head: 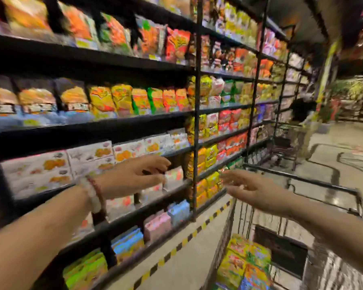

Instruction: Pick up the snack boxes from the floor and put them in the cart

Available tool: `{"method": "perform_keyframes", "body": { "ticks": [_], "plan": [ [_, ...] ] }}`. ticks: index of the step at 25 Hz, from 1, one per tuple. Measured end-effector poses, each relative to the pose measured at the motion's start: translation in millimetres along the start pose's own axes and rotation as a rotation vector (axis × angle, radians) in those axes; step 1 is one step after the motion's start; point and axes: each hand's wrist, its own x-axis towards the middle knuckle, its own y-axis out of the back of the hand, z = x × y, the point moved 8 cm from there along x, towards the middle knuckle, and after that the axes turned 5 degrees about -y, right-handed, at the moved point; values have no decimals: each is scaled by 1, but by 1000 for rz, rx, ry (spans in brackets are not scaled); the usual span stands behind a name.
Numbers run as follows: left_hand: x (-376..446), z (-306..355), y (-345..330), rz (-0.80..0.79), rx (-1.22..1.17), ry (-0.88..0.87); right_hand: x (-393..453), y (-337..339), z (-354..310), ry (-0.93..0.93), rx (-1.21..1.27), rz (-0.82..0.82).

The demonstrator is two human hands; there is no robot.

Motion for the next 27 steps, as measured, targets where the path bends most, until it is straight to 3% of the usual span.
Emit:
{"method": "perform_keyframes", "body": {
  "ticks": [5, 12, 21, 27],
  "plan": [
    [-149, 33, 57, 131, 47, 235, -11, -39, -111, 167, 273, -157],
    [-391, 108, 117, 316, 278, 575, -88, -136, -309, 515, 318, -402],
    [-750, 304, 162, 647, 472, 1073, -300, -268, -601, 1042, 286, -642],
    [-928, 435, 163, 793, 671, 1486, -476, -340, -767, 1409, 192, -761]
  ]
}}
